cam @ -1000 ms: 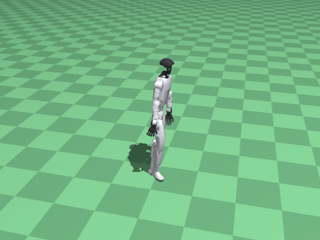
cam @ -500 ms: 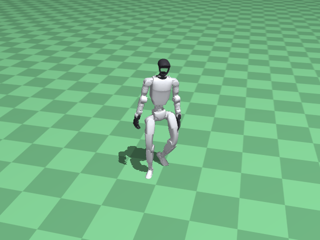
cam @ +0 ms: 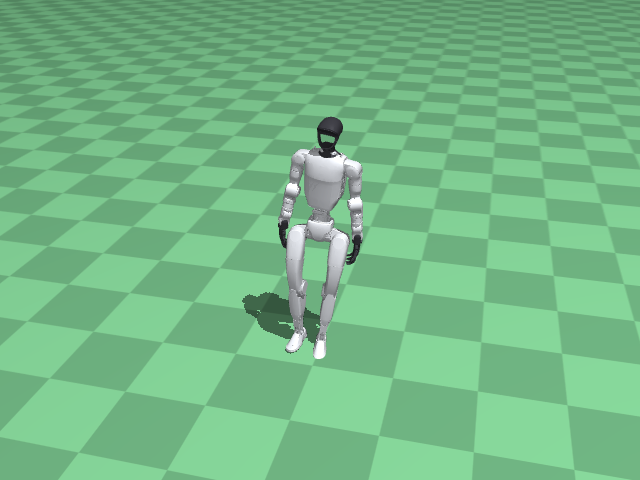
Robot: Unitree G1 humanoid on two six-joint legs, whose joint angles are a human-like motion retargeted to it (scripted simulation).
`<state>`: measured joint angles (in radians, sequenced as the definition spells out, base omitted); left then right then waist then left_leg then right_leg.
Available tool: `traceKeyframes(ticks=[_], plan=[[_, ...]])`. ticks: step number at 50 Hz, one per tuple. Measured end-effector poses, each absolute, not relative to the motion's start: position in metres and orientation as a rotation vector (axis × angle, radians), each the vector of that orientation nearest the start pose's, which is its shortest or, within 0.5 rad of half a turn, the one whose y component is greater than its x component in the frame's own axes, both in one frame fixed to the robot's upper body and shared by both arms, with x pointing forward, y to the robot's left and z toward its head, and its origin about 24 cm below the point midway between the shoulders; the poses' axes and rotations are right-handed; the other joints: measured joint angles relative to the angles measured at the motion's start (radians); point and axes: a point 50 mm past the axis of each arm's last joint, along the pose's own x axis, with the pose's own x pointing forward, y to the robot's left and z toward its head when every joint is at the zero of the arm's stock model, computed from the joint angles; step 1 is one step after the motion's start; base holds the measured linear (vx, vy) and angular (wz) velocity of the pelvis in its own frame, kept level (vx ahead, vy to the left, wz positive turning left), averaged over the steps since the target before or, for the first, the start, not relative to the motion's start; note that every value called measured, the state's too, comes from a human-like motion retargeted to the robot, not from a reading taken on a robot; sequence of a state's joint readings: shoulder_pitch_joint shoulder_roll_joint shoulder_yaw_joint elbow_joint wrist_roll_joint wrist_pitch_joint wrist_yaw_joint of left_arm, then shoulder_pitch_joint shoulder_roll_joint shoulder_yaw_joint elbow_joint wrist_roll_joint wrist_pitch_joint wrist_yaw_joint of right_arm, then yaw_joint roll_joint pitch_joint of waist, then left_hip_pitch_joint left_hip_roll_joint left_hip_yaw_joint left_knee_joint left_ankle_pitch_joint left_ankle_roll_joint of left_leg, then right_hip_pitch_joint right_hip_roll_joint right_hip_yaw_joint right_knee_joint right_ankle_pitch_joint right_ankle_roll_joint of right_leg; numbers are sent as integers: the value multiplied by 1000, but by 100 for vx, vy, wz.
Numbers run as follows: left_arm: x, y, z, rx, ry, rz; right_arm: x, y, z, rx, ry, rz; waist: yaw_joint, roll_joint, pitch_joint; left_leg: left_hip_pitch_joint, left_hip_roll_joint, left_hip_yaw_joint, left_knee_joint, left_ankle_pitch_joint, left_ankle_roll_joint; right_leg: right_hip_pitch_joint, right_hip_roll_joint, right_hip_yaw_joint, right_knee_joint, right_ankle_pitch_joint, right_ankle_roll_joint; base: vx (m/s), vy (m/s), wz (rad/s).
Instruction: In place motions
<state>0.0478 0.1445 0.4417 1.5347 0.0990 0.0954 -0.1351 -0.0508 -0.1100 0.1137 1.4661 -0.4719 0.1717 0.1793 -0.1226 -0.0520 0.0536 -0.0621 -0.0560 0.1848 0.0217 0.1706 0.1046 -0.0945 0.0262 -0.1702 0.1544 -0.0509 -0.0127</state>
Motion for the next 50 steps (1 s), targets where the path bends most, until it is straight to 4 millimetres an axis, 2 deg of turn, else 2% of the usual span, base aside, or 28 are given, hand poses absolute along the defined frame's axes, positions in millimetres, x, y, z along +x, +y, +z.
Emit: traceKeyframes(ticks=[3,7,15,22,26,30,32,33,36,37,38,39,40,43,47,50], plan=[[-1,210,-177,-264,1591,294,31,-198,-177,-486,1666,451,-19,12,5,13,7,41,-12,-6,4,2,14,27,5,-1,-1,0,-1,-9],[16,216,-175,-223,1565,262,21,-203,-176,-413,1715,403,-33,28,-4,32,3,56,-34,-16,5,0,17,36,13,-8,0,3,-2,-28],[35,214,-175,-230,1514,242,9,-199,-177,-306,1749,327,-71,56,-16,45,12,74,-53,-41,-2,-7,29,34,24,-24,-4,1,-3,-11],[29,200,-177,-266,1530,233,3,-194,-178,-334,1758,366,-36,62,-31,59,21,130,-53,-82,-20,3,59,78,18,-39,-32,4,-11,-28],[20,194,-179,-284,1550,240,8,-193,-178,-372,1737,395,-89,66,-27,55,27,82,-19,-117,-22,3,61,41,14,-41,-39,2,-13,67],[16,190,-179,-286,1566,235,16,-195,-178,-424,1707,430,-140,60,-36,-17,17,-4,109,-129,1,-14,18,-13,9,-38,-24,-2,-10,69],[16,188,-179,-277,1568,217,17,-196,-178,-449,1692,442,-71,43,-32,-47,-2,22,138,-141,25,-18,10,40,19,-35,-24,2,-4,-120],[17,187,-179,-272,1566,206,18,-197,-178,-457,1687,445,-31,41,-20,-44,-12,29,119,-145,14,-12,21,68,25,-36,-27,2,-2,-139],[18,185,-180,-251,1562,172,16,-198,-178,-462,1692,446,26,52,-9,-37,-70,-72,58,-90,47,6,40,106,28,-42,-27,0,-1,-83],[17,184,-180,-248,1562,164,15,-198,-178,-464,1695,449,31,58,-16,-37,-66,-61,52,-93,53,8,47,118,25,-44,-26,3,-2,-62],[16,184,-180,-248,1563,158,13,-198,-178,-469,1697,455,33,67,-26,-33,-23,67,48,-104,41,4,59,135,25,-45,-27,3,-3,-39],[16,184,-180,-241,1565,147,11,-197,-178,-467,1697,453,16,72,-30,-32,-6,107,46,-109,33,2,61,135,24,-46,-24,0,0,0],[17,184,-180,-232,1566,133,9,-196,-179,-462,1696,445,-10,77,-31,-33,0,101,47,-111,28,1,59,128,23,-46,-20,-9,-4,-17],[28,188,-179,-173,1551,83,10,-193,-179,-434,1680,383,30,62,-14,-16,21,217,41,-136,25,20,86,219,4,-27,-33,-17,-3,-129],[36,193,-178,-79,1537,13,7,-189,-180,-371,1683,345,13,52,-26,-4,40,308,33,-170,18,-13,108,268,-1,-32,-46,-13,-6,-146],[41,192,-178,-72,1522,-9,15,-188,-180,-369,1672,354,-35,58,-24,1,60,356,25,-194,16,-65,95,174,15,-77,-61,-25,-7,-170]])
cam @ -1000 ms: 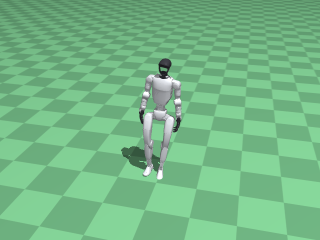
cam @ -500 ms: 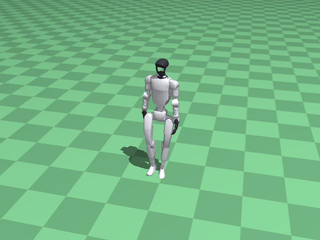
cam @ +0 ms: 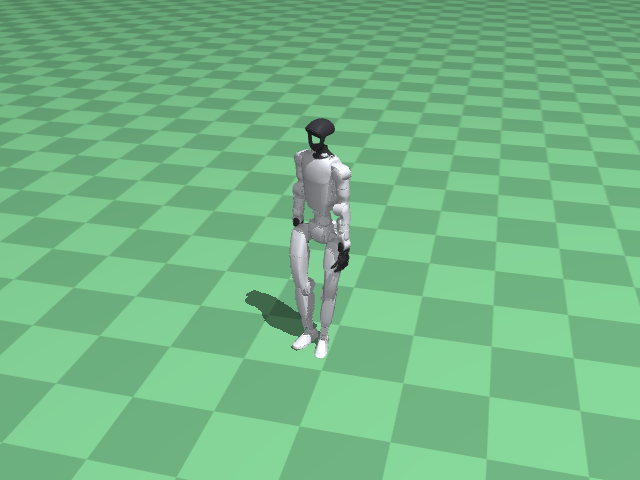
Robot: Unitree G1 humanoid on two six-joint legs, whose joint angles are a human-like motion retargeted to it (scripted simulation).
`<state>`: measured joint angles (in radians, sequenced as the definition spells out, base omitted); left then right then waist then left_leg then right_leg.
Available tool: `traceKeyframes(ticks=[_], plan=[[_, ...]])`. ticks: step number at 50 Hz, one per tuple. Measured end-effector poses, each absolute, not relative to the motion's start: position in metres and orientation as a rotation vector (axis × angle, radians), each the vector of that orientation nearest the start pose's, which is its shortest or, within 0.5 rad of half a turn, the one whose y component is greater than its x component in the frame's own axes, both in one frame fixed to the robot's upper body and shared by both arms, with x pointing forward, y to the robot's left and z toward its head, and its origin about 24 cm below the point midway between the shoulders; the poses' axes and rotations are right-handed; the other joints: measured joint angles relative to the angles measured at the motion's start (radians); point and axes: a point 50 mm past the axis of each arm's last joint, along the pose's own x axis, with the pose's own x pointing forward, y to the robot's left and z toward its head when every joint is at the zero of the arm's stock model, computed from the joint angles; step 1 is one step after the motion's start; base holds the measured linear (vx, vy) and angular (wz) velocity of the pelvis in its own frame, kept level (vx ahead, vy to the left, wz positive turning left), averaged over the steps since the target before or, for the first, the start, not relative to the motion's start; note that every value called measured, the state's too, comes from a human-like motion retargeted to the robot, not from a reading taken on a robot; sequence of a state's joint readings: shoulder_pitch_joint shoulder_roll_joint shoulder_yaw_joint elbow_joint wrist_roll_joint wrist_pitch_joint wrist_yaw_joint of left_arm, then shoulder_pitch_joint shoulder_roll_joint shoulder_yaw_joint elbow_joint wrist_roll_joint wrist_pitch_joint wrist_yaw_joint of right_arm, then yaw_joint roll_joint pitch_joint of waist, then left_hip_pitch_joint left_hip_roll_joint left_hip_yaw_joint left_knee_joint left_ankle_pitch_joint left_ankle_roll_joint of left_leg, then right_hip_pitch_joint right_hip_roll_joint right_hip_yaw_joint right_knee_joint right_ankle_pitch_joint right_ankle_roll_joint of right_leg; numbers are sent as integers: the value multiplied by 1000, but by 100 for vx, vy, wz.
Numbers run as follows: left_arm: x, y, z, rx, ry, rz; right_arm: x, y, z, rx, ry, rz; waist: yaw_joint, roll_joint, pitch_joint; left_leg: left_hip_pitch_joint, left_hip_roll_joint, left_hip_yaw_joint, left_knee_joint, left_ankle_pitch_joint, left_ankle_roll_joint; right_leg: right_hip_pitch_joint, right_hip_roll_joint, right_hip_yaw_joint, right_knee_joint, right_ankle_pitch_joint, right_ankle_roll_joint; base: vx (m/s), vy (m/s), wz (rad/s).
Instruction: In place motions
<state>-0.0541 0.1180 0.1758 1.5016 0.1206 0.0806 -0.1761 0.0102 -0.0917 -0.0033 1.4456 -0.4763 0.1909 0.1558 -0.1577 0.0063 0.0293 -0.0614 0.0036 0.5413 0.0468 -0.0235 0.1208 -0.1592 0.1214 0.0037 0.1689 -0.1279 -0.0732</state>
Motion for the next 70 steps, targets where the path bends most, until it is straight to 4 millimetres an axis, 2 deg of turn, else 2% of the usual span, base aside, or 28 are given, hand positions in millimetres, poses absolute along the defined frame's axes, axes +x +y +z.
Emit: traceKeyframes(ticks=[3,5,9,13,15,17,19,23,31,35,40,43,44,45,47,48,50,51,53,55,57,58,60,61,62,65,68,70], plan=[[48,192,-177,-101,1498,8,29,-192,-179,-431,1645,384,-119,19,11,1,13,-15,-12,-22,1,-20,-72,-305,-2,-65,-21,-29,-5,-133],[48,192,-177,-117,1490,24,34,-196,-178,-487,1640,407,-137,25,7,11,21,20,-22,-44,-1,5,-135,-503,-23,-95,1,-20,0,-264],[45,192,-178,-147,1494,64,45,-205,-175,-539,1633,418,-2,11,-11,54,34,250,-39,-102,-27,29,-220,-716,-4,-146,52,-15,-5,-430],[35,192,-178,-178,1521,104,50,-208,-174,-489,1636,351,47,6,-17,111,24,470,-64,-140,-60,51,-234,-889,-10,-152,62,-12,-10,-294],[30,193,-179,-189,1539,119,53,-208,-174,-453,1625,322,39,8,-16,137,13,555,-80,-152,-78,46,-232,-905,-16,-105,63,-8,-5,-208],[24,194,-178,-188,1559,125,54,-206,-174,-420,1615,300,8,13,-16,156,4,609,-89,-162,-92,35,-223,-867,-41,18,57,-6,-19,-144],[20,196,-178,-176,1578,123,51,-205,-175,-392,1612,278,-37,26,-14,168,9,629,-91,-168,-103,33,-196,-804,-71,72,32,-1,-18,-89],[25,199,-177,-122,1594,91,35,-205,-176,-321,1652,201,-144,65,-14,173,36,625,-87,-172,-121,35,-168,-786,-82,63,39,0,-16,2],[59,194,-176,-103,1484,43,-34,-209,-170,-176,1923,78,-152,97,-38,201,67,642,-73,-136,-149,51,-130,-755,-72,27,50,11,-15,-39],[80,188,-173,-83,1419,-3,-51,-205,-168,-114,1982,64,-139,99,-53,200,71,623,-73,-142,-148,51,-130,-749,-63,17,61,10,-15,23],[94,181,-171,-64,1373,-59,-34,-203,-172,-151,1910,111,-134,111,-74,197,79,631,-74,-142,-168,39,-126,-738,-54,-14,68,8,-9,18],[89,183,-172,-72,1375,-53,-12,-203,-175,-212,1840,159,-137,95,-86,205,90,621,-26,-117,-137,39,-145,-717,-56,-24,74,11,-6,-13],[84,184,-173,-76,1384,-43,-4,-202,-175,-229,1814,176,-135,73,-95,204,94,610,12,-100,-108,36,-170,-707,-56,-24,75,10,-4,-21],[79,186,-174,-79,1394,-30,4,-201,-176,-246,1788,192,-130,46,-107,200,96,598,58,-81,-72,33,-201,-695,-56,-22,75,11,-5,-51],[64,190,-176,-91,1424,10,20,-199,-177,-271,1734,219,-82,-36,-127,161,87,533,194,-84,45,23,-279,-641,-52,-12,70,15,-8,-104],[56,193,-177,-100,1442,33,27,-197,-177,-281,1707,239,-50,-66,-130,119,94,463,276,-92,70,19,-300,-610,-50,-6,62,18,-10,-147],[37,197,-178,-131,1487,71,44,-193,-177,-309,1652,282,18,-96,-112,-20,70,189,412,-102,67,27,-302,-560,-58,7,40,16,-9,-175],[30,198,-178,-152,1509,89,55,-192,-176,-331,1615,300,63,-100,-90,-61,18,85,396,-97,59,33,-287,-528,-65,14,26,8,-7,-202],[17,198,-179,-192,1547,128,77,-190,-173,-380,1534,328,138,-92,-41,-101,-67,-92,296,-73,54,53,-244,-481,-76,23,1,-1,-2,-196],[3,199,-179,-223,1577,165,99,-189,-169,-430,1452,348,190,-59,9,-96,-124,-226,147,-23,87,84,-184,-450,-80,26,-16,6,-10,-166],[-13,204,-177,-241,1607,184,116,-185,-165,-471,1388,381,213,-50,36,-104,-123,-304,125,47,132,113,-136,-423,-80,14,-39,21,-13,-91],[-24,201,-177,-258,1627,183,121,-184,-164,-494,1370,402,175,-26,24,-97,-108,-329,121,21,107,107,-144,-449,-68,13,-17,21,31,-44],[-47,197,-176,-295,1659,201,127,-173,-163,-545,1336,474,208,-26,16,-122,-109,-231,131,16,119,87,-138,-373,-36,12,-14,19,27,-102],[-51,199,-175,-280,1664,192,128,-168,-163,-551,1327,490,165,-17,16,-115,-89,-256,130,16,95,87,-143,-417,-22,-1,-11,12,11,23],[-53,201,-175,-260,1664,181,130,-165,-163,-554,1318,501,141,-10,23,-111,-79,-284,128,18,81,89,-147,-449,-7,-13,-9,-2,13,142],[-38,208,-176,-159,1633,144,135,-169,-161,-531,1300,500,219,-13,89,-114,-119,-330,113,57,112,109,-151,-463,24,-43,-18,-11,12,84],[-16,208,-177,-95,1583,111,119,-184,-164,-484,1343,431,270,-31,90,-150,-157,-383,96,99,94,125,-192,-585,16,-77,5,-6,14,272],[5,205,-178,-97,1527,85,99,-195,-168,-435,1403,365,295,-46,88,-160,-181,-379,60,62,111,139,-233,-727,5,-98,32,-11,13,429]])
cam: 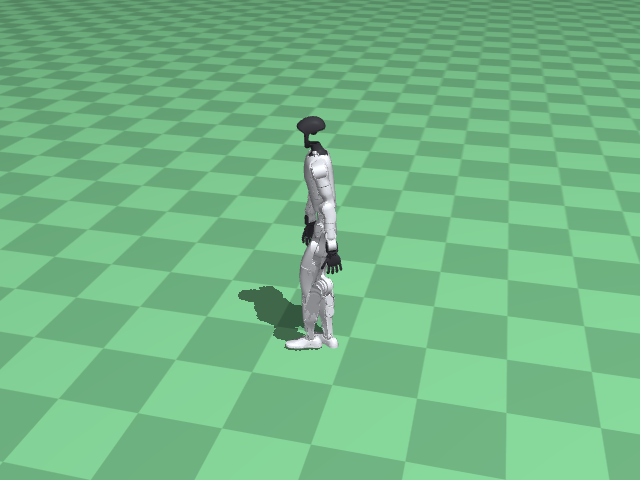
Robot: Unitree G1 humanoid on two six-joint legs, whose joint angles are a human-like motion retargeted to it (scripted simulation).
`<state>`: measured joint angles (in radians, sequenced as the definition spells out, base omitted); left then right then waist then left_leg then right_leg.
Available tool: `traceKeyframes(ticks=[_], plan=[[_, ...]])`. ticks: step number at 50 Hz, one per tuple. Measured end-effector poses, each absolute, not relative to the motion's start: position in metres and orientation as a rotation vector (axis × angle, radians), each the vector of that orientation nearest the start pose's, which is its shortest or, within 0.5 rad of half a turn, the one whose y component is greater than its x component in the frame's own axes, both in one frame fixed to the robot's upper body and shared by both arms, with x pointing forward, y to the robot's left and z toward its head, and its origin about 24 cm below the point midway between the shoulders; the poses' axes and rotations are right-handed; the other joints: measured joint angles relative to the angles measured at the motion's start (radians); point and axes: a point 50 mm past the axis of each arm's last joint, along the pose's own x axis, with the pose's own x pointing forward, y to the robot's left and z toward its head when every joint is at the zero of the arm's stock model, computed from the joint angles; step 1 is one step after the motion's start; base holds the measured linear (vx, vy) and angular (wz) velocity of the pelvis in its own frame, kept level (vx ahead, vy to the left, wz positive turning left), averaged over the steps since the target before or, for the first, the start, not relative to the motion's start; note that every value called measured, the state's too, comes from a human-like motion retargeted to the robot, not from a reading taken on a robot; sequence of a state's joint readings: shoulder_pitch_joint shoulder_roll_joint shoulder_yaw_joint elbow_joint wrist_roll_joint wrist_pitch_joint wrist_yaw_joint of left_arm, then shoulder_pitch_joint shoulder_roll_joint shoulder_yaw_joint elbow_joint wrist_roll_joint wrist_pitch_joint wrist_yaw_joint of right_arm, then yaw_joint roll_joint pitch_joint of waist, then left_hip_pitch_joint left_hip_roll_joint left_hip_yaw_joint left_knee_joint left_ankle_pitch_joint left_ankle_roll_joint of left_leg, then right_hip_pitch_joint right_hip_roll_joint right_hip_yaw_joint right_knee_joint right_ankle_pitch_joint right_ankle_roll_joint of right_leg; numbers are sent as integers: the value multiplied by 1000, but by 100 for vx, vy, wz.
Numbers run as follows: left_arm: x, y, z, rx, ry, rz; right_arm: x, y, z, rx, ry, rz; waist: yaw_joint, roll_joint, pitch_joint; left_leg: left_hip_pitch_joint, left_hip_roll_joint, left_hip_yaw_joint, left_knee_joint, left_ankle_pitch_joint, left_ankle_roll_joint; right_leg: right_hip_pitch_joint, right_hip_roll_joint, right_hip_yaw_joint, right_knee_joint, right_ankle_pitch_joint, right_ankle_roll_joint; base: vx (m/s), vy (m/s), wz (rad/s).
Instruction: In place motions
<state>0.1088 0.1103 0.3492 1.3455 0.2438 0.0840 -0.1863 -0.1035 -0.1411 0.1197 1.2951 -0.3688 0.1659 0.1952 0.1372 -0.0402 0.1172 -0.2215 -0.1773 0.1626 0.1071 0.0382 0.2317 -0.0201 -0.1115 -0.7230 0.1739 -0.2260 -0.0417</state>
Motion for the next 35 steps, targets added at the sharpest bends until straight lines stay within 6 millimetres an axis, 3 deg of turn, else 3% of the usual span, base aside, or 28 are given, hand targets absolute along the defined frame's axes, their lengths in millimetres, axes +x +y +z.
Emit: traceKeyframes(ticks=[3,5,8,12,14,19,23,25,29,33,35], plan=[[29,201,-178,-109,1473,63,72,-204,-173,-344,1497,291,63,-20,20,34,52,213,-52,-131,-30,35,-20,-170,-35,-15,29,-15,4,394],[39,200,-178,-113,1450,83,56,-203,-175,-300,1556,256,78,-28,27,75,117,401,-57,-208,-105,61,-24,-286,-60,-20,53,-10,12,356],[41,202,-177,-141,1443,148,37,-200,-177,-279,1624,257,62,-38,12,146,199,682,-44,-202,-162,88,-29,-416,-79,-18,86,5,12,294],[21,204,-178,-213,1480,236,18,-201,-178,-321,1684,311,51,-47,-30,137,202,549,-9,-116,-159,110,-37,-502,-81,-8,118,21,19,170],[10,202,-179,-246,1506,268,15,-205,-177,-349,1697,318,91,-33,-39,149,178,488,-57,-141,-196,118,-23,-509,-74,-6,123,12,20,39],[-20,188,-180,-349,1581,331,22,-217,-175,-397,1692,285,124,-12,-58,165,132,448,-132,-138,-185,144,-27,-532,-66,24,137,19,30,32],[-30,184,-179,-389,1609,362,35,-221,-174,-365,1614,205,100,1,-72,158,131,419,-125,-154,-163,158,-28,-530,-58,46,127,18,21,54],[-32,184,-179,-396,1611,363,38,-224,-173,-371,1590,193,70,15,-78,162,132,373,-116,-170,-155,144,-24,-441,-41,-6,116,20,16,46],[-29,190,-178,-367,1625,341,34,-227,-173,-393,1613,182,-82,58,-102,124,163,275,-83,-168,-140,-2,19,-5,68,-80,97,16,4,172],[-2,205,-178,-267,1577,284,28,-221,-175,-343,1616,205,-337,110,-91,80,163,79,-72,-133,-129,-145,155,375,122,-59,136,5,-4,318],[17,213,-176,-202,1538,242,20,-217,-176,-318,1639,215,-418,103,-80,78,136,22,-67,-124,-123,-151,194,448,69,45,77,9,-7,226]])
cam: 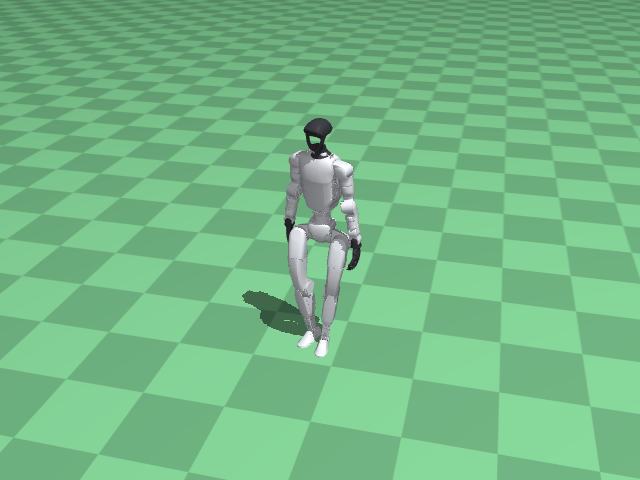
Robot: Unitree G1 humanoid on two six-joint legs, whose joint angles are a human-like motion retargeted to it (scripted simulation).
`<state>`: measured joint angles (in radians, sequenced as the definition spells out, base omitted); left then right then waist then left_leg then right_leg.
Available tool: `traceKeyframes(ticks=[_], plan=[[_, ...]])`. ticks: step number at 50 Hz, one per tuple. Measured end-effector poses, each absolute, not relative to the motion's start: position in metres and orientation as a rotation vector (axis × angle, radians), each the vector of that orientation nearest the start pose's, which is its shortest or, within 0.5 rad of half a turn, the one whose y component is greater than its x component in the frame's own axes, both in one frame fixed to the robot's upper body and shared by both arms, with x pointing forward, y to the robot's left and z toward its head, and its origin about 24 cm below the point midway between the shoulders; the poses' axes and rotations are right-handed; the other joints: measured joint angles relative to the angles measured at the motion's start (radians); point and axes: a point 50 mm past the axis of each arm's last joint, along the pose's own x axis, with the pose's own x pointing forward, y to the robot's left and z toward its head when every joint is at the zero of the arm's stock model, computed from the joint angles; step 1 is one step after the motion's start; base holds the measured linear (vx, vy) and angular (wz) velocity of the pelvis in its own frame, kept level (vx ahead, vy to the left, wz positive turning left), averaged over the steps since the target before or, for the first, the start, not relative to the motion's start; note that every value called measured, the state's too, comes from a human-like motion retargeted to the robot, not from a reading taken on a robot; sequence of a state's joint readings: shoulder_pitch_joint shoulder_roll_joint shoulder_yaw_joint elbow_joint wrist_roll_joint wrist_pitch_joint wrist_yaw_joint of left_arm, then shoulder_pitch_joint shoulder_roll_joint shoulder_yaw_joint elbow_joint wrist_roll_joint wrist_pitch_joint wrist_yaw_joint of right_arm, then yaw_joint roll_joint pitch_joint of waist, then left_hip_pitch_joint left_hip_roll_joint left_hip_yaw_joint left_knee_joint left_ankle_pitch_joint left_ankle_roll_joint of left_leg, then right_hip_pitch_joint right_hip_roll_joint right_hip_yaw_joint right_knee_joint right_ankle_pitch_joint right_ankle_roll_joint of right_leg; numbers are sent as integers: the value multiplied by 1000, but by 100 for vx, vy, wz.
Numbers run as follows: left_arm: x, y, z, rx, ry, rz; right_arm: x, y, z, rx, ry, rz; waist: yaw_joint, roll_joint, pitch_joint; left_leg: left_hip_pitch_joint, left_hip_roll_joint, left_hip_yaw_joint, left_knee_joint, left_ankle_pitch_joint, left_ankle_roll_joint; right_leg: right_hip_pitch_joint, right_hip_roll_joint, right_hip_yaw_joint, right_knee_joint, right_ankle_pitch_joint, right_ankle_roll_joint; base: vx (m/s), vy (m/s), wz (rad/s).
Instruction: In place motions
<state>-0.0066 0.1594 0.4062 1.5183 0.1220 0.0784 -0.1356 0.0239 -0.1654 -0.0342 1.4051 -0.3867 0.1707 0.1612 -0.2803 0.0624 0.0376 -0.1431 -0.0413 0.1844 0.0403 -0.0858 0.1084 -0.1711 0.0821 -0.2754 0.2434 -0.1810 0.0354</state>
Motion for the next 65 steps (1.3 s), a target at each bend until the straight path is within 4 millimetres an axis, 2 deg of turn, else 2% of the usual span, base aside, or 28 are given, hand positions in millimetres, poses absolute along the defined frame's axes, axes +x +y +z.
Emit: traceKeyframes(ticks=[2,3,5,7,9,12,15,17,19,22,26,30,33,35,40,42,43,45,47,50,52,57,60,63,65], plan=[[37,222,-174,-135,1497,201,6,-212,-177,-286,1675,216,27,-29,6,30,-11,33,-4,-4,-5,35,31,89,-18,2,-99,17,-6,42],[46,224,-172,-102,1481,174,-4,-210,-177,-265,1701,213,54,-50,-1,44,-24,55,-6,-9,-9,61,-7,-29,-27,-4,-122,19,-6,21],[69,226,-169,-30,1450,94,-20,-202,-177,-186,1752,203,90,-62,-8,49,-38,33,2,-15,-9,55,-34,-49,9,-24,-90,14,-5,56],[84,213,-169,5,1417,43,-30,-197,-177,-134,1795,216,178,-70,-17,41,-38,36,28,-33,-5,53,-55,-38,12,-23,-80,4,-3,-35],[96,203,-169,-7,1366,34,-30,-194,-177,-144,1804,265,230,-87,-10,47,-53,26,46,-35,-5,55,-49,7,5,-13,-87,-1,-2,-72],[107,191,-168,-70,1301,12,-17,-196,-178,-261,1762,334,218,-82,-11,39,-72,-63,67,-30,9,47,-49,38,8,-4,-81,2,4,-68],[105,186,-169,-54,1292,-12,-5,-199,-179,-360,1698,361,217,-84,-24,14,-111,-201,87,-23,61,30,-45,96,6,13,-82,1,3,-105],[108,187,-168,-10,1280,-27,6,-199,-179,-400,1653,368,212,-78,-15,2,-124,-295,98,-10,44,17,-33,129,13,20,-82,-11,-1,-111],[110,187,-167,35,1279,-52,14,-200,-179,-420,1627,354,211,-79,-7,-6,-127,-304,105,0,41,0,-22,171,25,26,-87,-11,-2,-117],[108,186,-168,96,1291,-118,18,-199,-179,-411,1601,324,176,-75,-7,-1,-85,-147,83,-12,91,-21,-9,215,29,46,-95,-13,-2,-99],[102,187,-169,123,1317,-144,23,-199,-179,-392,1592,313,49,-59,7,16,-37,-22,63,-43,91,-39,0,258,-2,95,-81,-26,0,-120],[90,187,-172,95,1351,-121,29,-199,-178,-360,1581,318,4,-54,15,44,8,163,35,-83,93,-67,7,306,-32,44,-79,-36,1,-293],[78,189,-174,71,1385,-95,38,-200,-177,-354,1574,343,-18,-47,19,72,47,299,18,-117,83,-70,-28,204,-74,-2,-86,-38,2,-363],[71,194,-174,52,1401,-65,48,-200,-176,-383,1559,352,-23,-45,26,92,64,387,7,-142,77,-58,-62,61,-104,-33,-88,-49,2,-440],[51,212,-175,13,1442,58,74,-194,-174,-420,1503,360,38,-54,17,163,86,748,-54,-174,31,7,-146,-441,-127,-84,-25,-43,-2,-474],[39,218,-175,-2,1464,107,80,-191,-173,-405,1491,360,43,-55,12,198,81,885,-78,-174,4,27,-157,-552,-128,-87,-4,-32,-12,-338],[33,221,-175,-13,1477,129,82,-190,-173,-399,1486,360,39,-60,8,214,72,942,-86,-179,-7,31,-161,-569,-127,-89,29,-25,-15,-279],[19,226,-174,-30,1507,170,81,-189,-173,-394,1483,360,29,-63,-8,233,68,1015,-87,-193,-24,46,-161,-665,-133,-89,29,-20,-21,-250],[11,230,-174,-35,1530,197,78,-189,-174,-395,1490,350,46,-71,-32,242,58,1054,-81,-215,-37,61,-162,-779,-150,-49,-29,-9,-14,-233],[9,230,-174,-14,1549,192,68,-194,-175,-373,1526,301,38,-82,-38,247,33,1004,-60,-247,-9,30,-163,-643,-146,60,-86,-3,-9,-119],[15,226,-174,-5,1553,173,58,-197,-176,-350,1564,268,1,-67,-35,254,40,984,-50,-248,-9,37,-167,-633,-150,121,-86,0,-17,-23],[49,205,-176,-20,1487,113,35,-205,-176,-286,1664,184,-85,9,-50,267,85,1027,-45,-228,-66,27,-142,-615,-131,85,-65,5,-6,3],[70,194,-175,-50,1405,71,23,-205,-176,-244,1706,151,-93,30,-62,287,110,1033,-17,-213,-84,18,-145,-581,-108,62,-54,16,-10,-54],[76,193,-174,-61,1350,61,13,-201,-176,-215,1741,155,-71,-19,-93,305,137,1019,108,-129,-45,6,-194,-502,-89,52,-56,24,-15,-117],[75,197,-174,-60,1335,75,13,-197,-177,-209,1743,172,-41,-103,-117,301,156,998,273,-49,67,-2,-271,-419,-77,52,-51,31,-26,-172]])
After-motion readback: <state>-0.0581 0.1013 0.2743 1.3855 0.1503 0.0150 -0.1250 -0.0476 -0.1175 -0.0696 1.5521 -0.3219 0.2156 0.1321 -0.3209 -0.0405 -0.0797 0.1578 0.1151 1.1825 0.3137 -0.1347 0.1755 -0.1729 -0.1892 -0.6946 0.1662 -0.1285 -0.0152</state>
